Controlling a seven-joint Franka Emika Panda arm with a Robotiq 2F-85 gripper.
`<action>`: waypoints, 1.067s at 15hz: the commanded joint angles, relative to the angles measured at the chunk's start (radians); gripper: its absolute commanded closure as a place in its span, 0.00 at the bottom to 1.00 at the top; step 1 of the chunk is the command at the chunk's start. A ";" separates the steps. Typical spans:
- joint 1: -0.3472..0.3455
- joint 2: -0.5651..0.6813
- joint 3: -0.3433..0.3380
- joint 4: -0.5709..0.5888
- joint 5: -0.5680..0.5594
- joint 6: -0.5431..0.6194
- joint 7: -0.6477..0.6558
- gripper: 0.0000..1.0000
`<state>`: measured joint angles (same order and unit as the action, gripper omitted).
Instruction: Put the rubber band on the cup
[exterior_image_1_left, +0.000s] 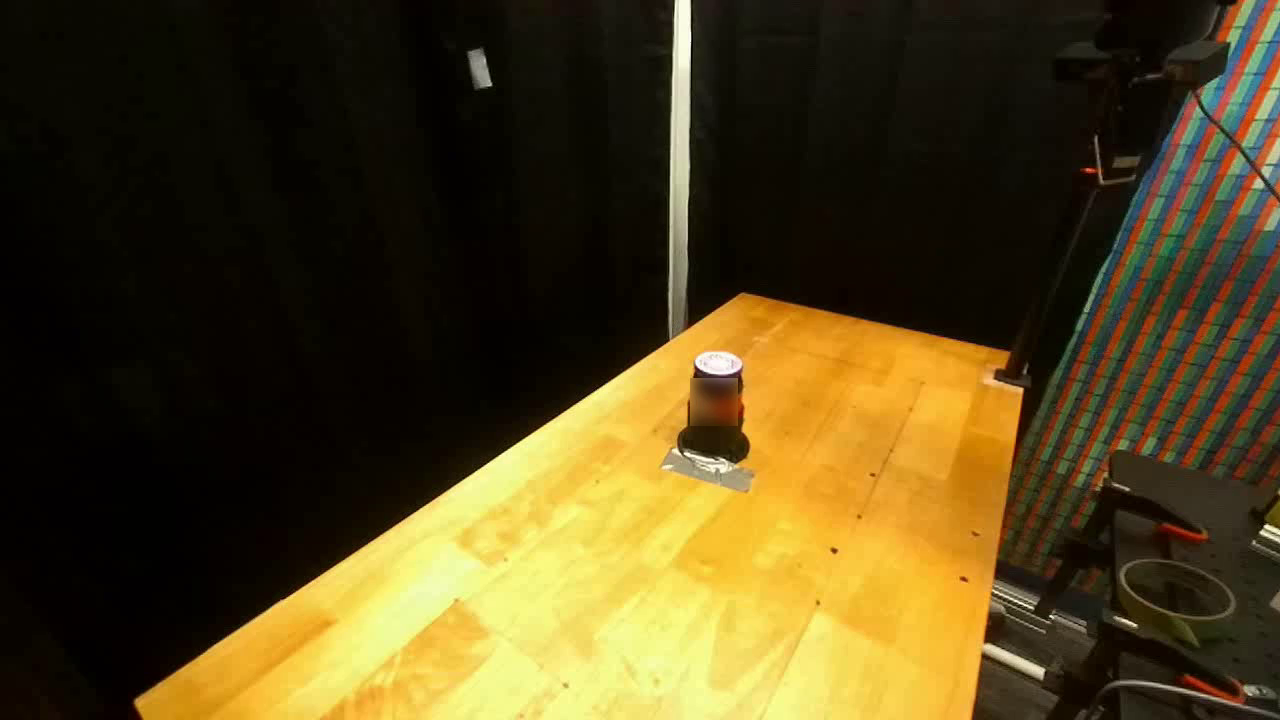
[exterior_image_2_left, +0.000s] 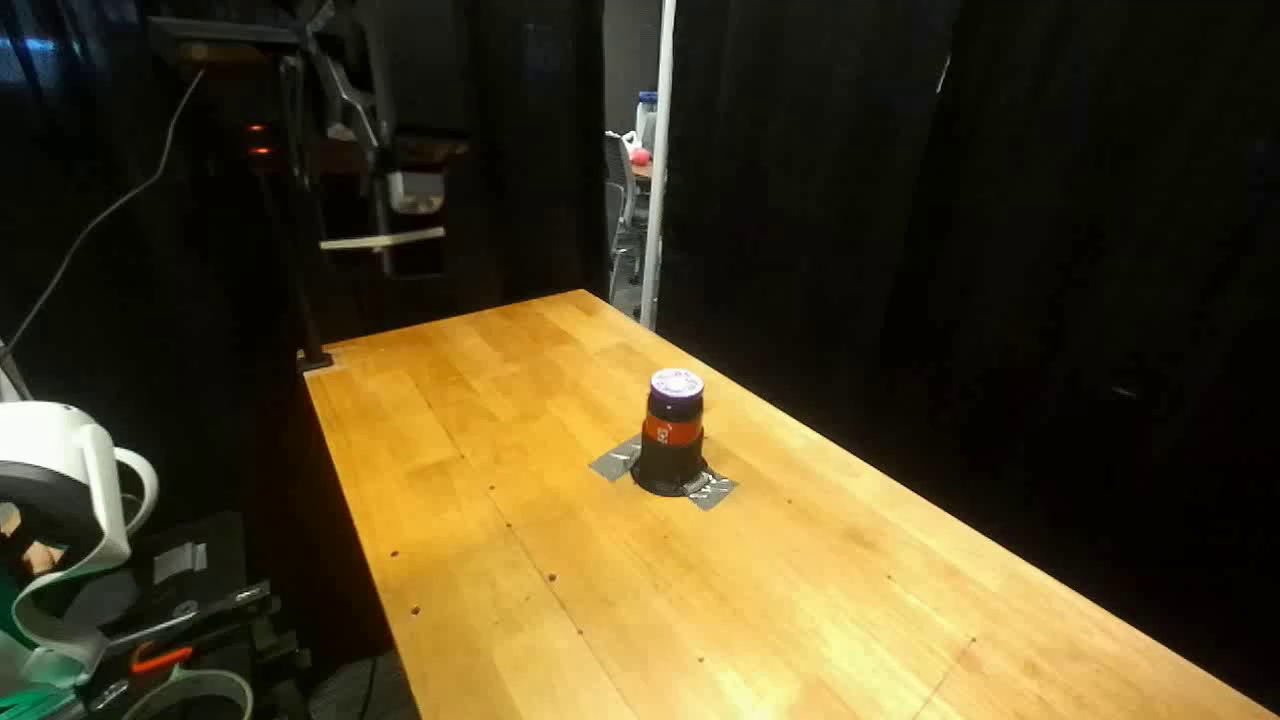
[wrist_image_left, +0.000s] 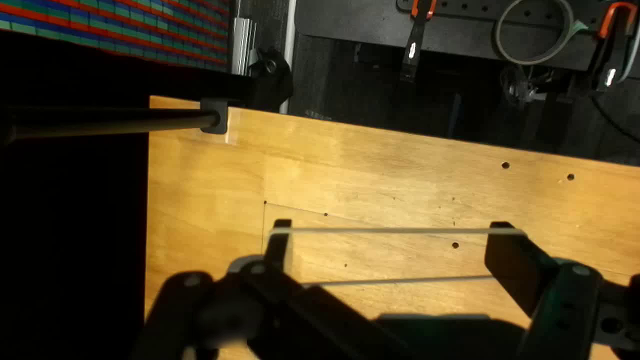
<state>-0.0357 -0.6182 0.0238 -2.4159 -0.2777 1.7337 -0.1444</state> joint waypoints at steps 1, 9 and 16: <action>0.019 0.000 -0.015 0.006 -0.008 -0.005 0.008 0.00; 0.051 0.167 0.038 0.143 -0.030 0.083 0.034 0.00; 0.086 0.555 0.078 0.438 0.078 0.286 0.193 0.00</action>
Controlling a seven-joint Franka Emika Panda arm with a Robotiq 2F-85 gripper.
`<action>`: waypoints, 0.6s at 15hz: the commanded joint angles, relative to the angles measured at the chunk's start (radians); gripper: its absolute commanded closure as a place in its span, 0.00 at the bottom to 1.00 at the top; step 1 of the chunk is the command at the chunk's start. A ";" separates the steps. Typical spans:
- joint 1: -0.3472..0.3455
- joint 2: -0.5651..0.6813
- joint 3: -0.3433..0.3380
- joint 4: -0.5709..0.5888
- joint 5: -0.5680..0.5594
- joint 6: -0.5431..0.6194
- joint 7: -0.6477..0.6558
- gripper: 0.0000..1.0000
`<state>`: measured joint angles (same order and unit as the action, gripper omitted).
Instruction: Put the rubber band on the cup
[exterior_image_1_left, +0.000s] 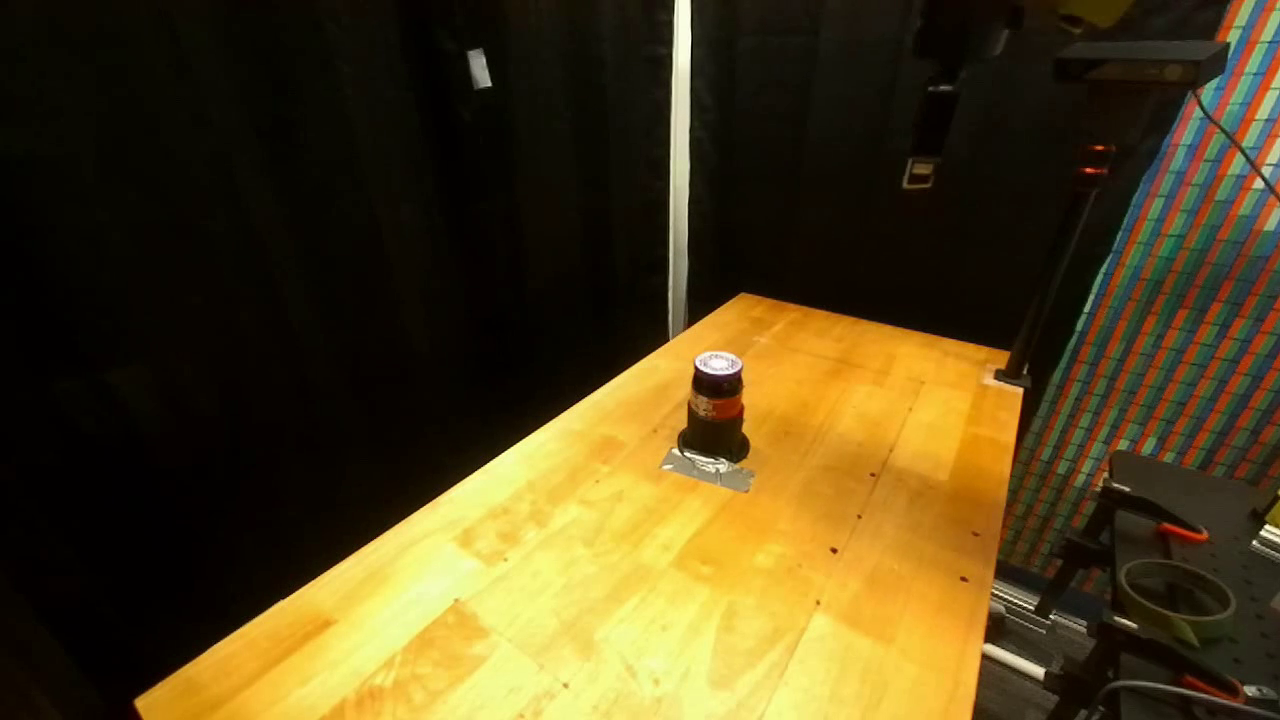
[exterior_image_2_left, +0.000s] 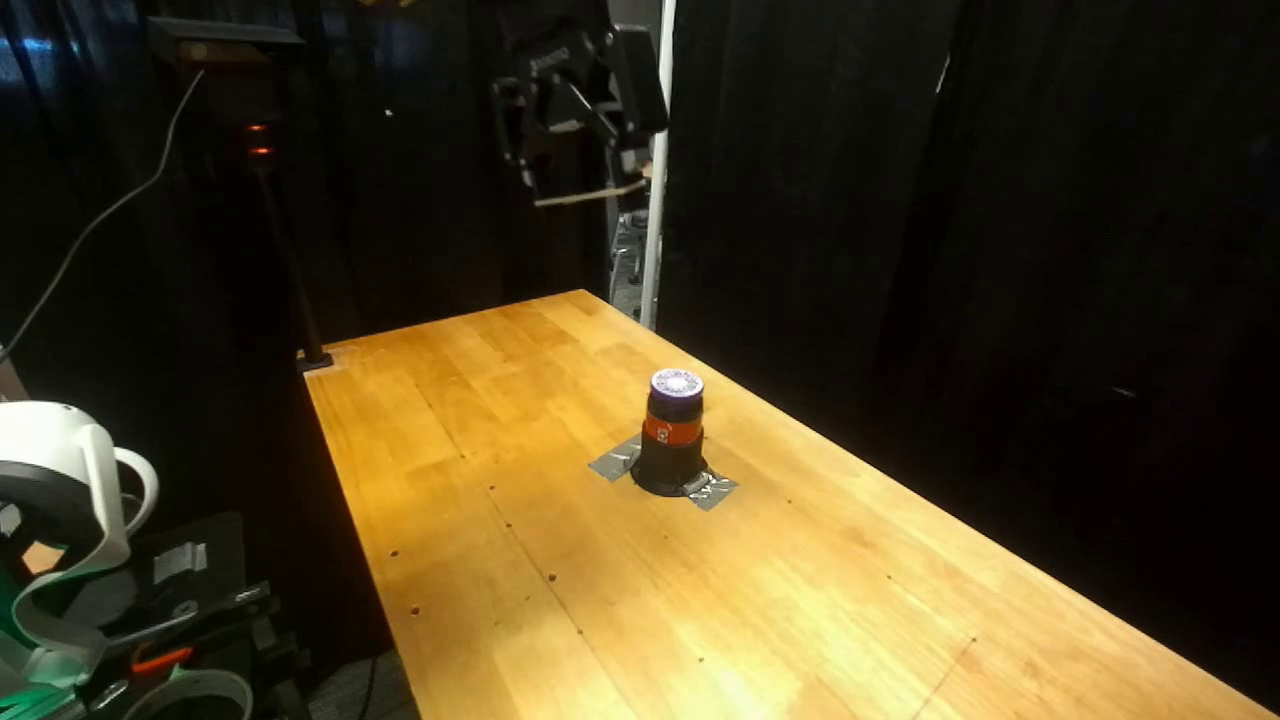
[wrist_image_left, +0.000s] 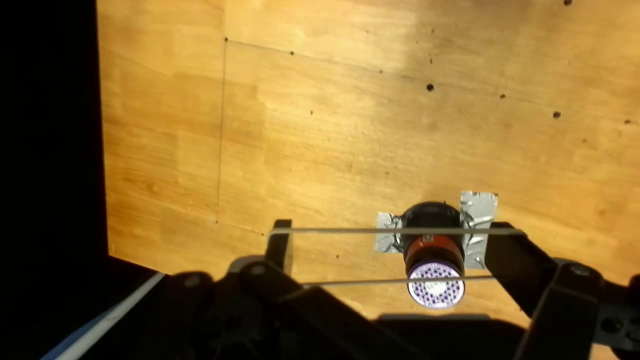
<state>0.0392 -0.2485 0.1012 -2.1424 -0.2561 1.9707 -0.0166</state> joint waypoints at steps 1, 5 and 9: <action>0.016 0.244 0.000 0.207 0.082 0.082 0.084 0.00; 0.031 0.494 -0.001 0.379 0.204 0.200 0.072 0.00; 0.040 0.687 0.000 0.527 0.275 0.188 0.063 0.00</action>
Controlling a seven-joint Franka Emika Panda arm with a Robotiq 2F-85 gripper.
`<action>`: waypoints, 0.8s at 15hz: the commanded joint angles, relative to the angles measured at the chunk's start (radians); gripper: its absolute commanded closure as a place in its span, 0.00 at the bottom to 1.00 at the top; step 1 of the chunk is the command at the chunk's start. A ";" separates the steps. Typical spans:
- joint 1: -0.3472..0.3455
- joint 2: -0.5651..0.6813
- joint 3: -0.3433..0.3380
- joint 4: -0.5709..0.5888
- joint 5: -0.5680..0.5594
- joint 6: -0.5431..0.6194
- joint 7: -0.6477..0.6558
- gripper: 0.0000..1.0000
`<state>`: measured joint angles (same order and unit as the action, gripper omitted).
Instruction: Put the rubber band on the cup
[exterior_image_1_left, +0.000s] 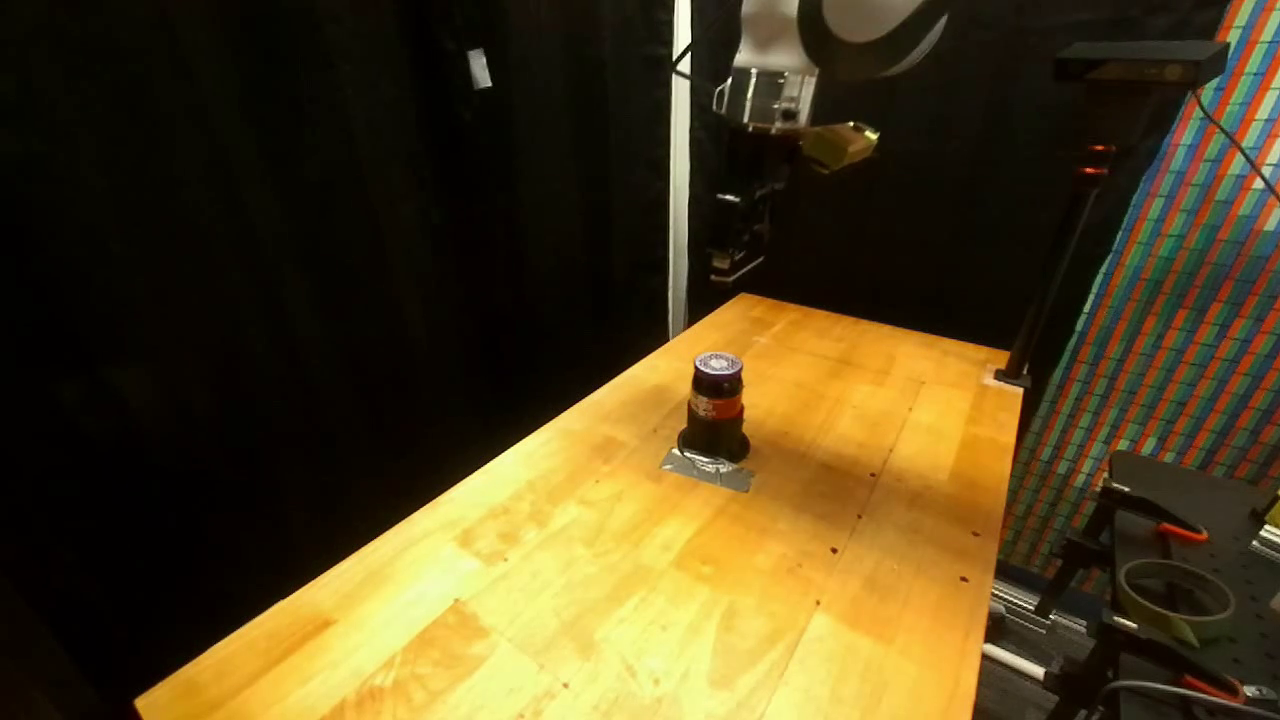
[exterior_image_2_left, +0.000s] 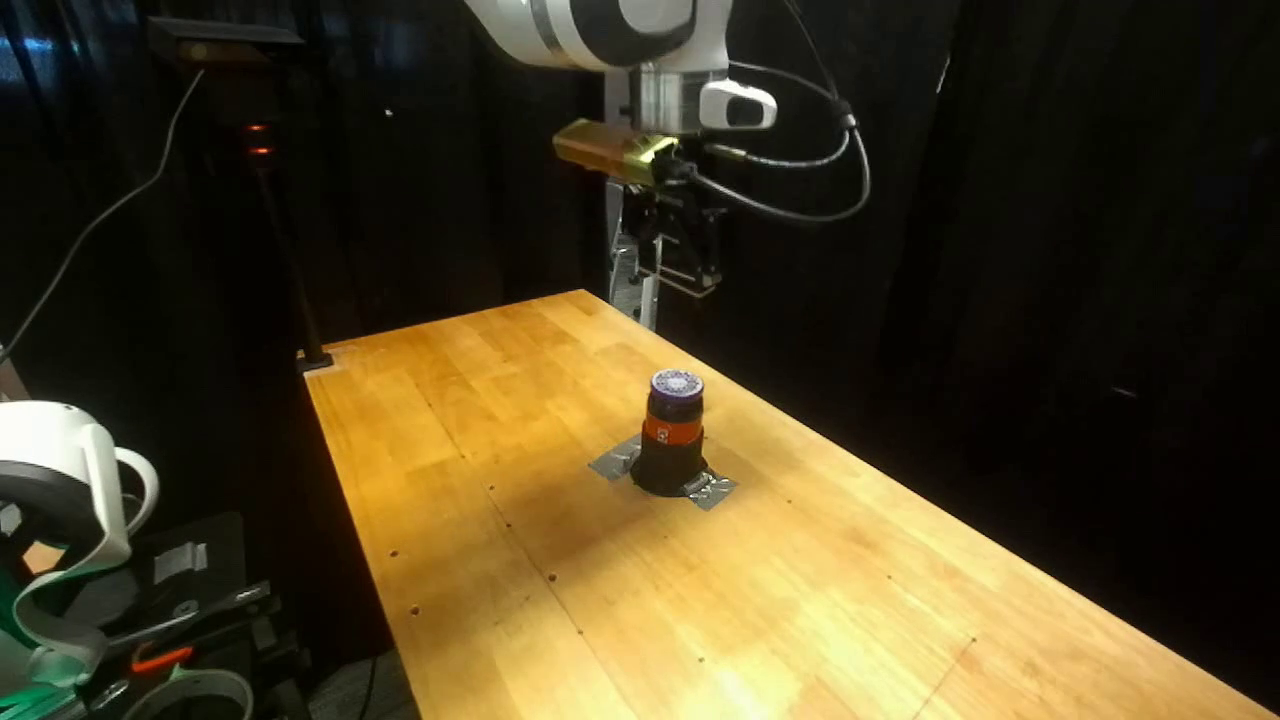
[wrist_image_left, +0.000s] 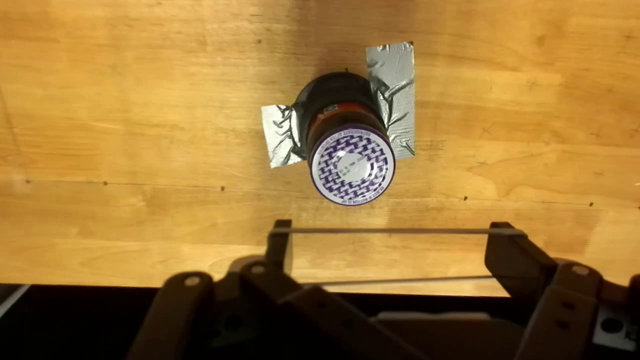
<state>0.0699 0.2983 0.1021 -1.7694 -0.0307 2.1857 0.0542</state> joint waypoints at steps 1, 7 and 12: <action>0.014 0.182 -0.005 0.187 0.048 -0.032 0.000 0.00; 0.022 0.332 -0.015 0.309 0.044 -0.089 0.009 0.00; 0.033 0.392 -0.043 0.342 0.013 -0.100 0.030 0.00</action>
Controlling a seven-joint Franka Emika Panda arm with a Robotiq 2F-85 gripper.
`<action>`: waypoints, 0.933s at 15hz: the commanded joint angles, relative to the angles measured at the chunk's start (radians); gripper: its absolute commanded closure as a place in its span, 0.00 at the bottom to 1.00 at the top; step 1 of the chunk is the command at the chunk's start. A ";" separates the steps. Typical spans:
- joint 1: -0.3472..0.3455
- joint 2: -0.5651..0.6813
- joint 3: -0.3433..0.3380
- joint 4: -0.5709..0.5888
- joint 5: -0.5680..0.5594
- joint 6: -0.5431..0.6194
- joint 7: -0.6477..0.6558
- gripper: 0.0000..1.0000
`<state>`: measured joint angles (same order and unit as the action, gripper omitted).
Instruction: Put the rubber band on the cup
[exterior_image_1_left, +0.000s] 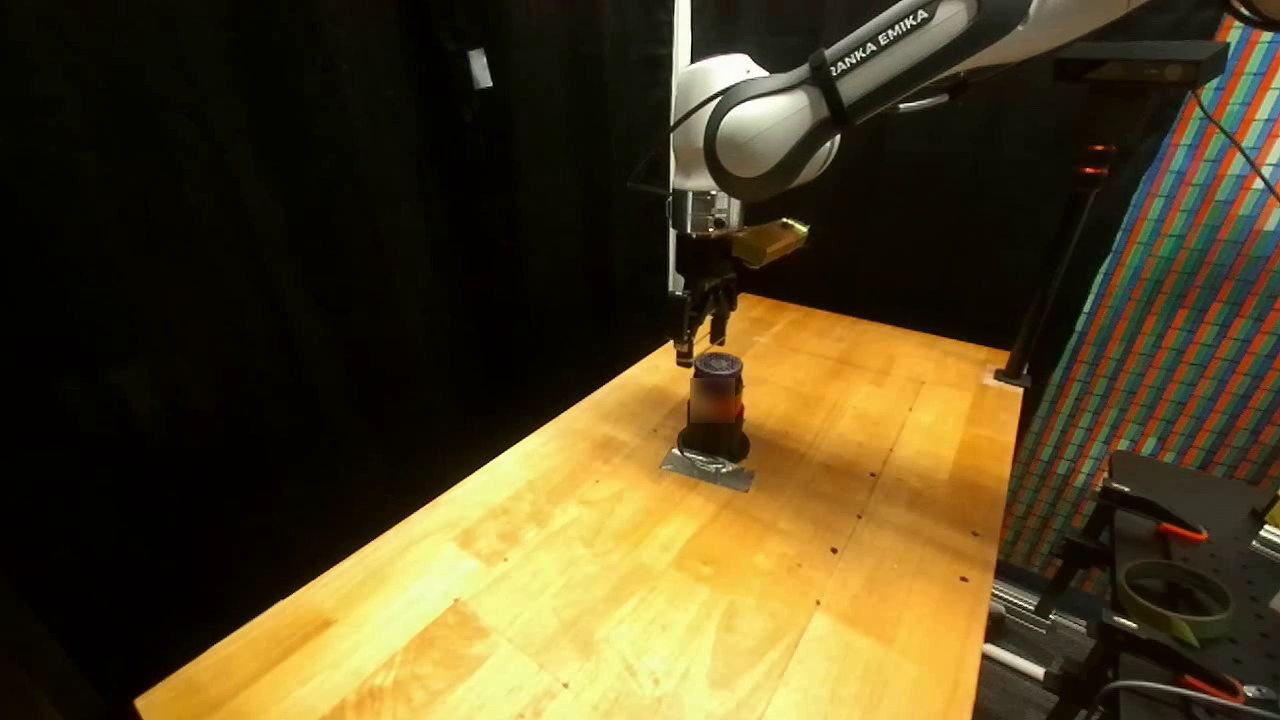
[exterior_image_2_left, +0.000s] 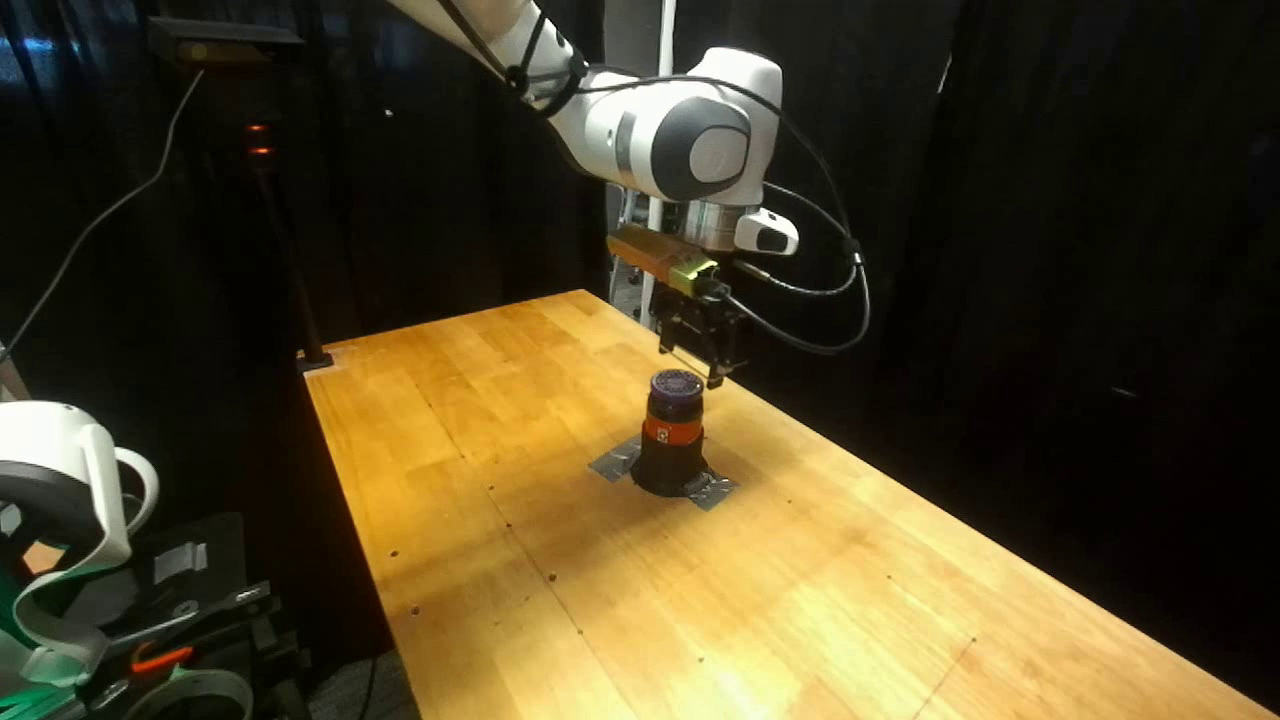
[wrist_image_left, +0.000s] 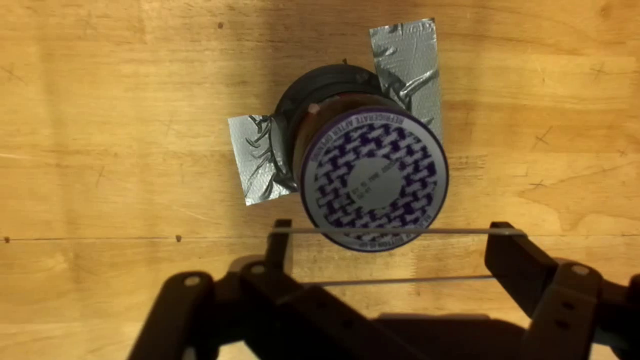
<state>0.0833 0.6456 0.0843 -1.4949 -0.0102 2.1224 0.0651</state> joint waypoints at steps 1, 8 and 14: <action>0.022 0.051 -0.030 0.070 -0.011 -0.032 0.020 0.00; 0.024 0.068 -0.047 0.059 -0.016 -0.058 0.017 0.00; 0.008 -0.009 -0.031 -0.047 0.012 -0.110 -0.001 0.00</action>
<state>0.0970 0.6944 0.0519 -1.4740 -0.0136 2.0404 0.0724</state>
